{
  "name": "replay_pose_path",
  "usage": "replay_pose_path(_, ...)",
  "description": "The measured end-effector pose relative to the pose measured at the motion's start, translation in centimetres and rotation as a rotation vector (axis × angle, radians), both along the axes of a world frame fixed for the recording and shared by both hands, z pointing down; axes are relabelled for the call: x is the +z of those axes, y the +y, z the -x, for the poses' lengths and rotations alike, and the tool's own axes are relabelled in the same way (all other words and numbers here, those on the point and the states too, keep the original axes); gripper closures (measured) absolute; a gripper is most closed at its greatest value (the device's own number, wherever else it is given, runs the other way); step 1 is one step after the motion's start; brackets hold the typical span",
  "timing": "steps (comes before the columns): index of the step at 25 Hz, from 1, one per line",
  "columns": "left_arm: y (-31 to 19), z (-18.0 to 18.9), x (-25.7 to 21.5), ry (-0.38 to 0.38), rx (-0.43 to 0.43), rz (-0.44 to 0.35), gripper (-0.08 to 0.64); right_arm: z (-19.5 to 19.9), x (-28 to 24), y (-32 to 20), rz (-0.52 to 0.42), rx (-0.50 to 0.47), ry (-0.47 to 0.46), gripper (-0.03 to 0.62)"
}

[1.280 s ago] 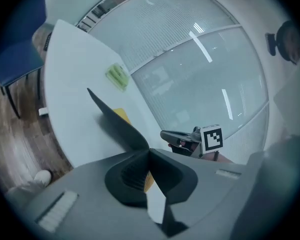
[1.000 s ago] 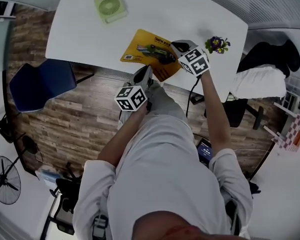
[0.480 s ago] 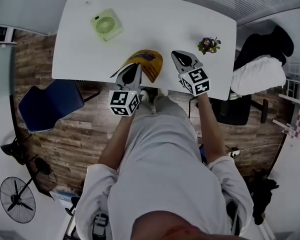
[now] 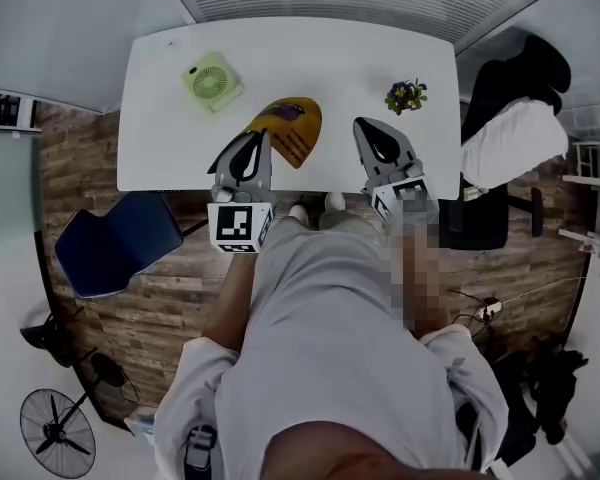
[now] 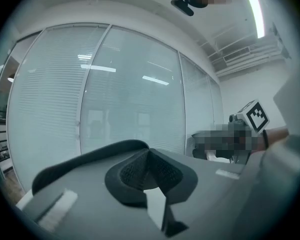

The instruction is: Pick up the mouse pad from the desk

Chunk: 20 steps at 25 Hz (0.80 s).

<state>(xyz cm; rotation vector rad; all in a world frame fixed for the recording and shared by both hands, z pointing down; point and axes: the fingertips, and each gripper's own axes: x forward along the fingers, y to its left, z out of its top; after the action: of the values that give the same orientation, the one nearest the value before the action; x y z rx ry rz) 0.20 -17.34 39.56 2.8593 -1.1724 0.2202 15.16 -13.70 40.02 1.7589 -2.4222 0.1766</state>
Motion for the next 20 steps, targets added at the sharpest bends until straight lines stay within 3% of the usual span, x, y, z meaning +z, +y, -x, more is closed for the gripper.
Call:
replay_pose_path(4, 0.3, 0.1, -3.6, 0.024, 0.024, -0.07, 0.56, -0.2, -3.6, 1.2, -0.084, 0.068, -0.016, 0.589)
replay_pose_path(8, 0.8, 0.1, -7.2, 0.097, 0.057, -0.113, 0.56, -0.5, -6.9, 2.2, -0.162, 0.12, -0.032, 0.591)
replay_pose_path(15, 1.3, 0.0, -12.0, 0.172, 0.126, -0.164, 0.56, 0.2, -12.0, 3.5, -0.269, 0.151, -0.013, 0.591)
replay_pose_path(20, 1.8, 0.2, -14.3, 0.16, 0.135, -0.234, 0.56, 0.3, -13.4, 4.4, -0.295, 0.193, 0.003, 0.591)
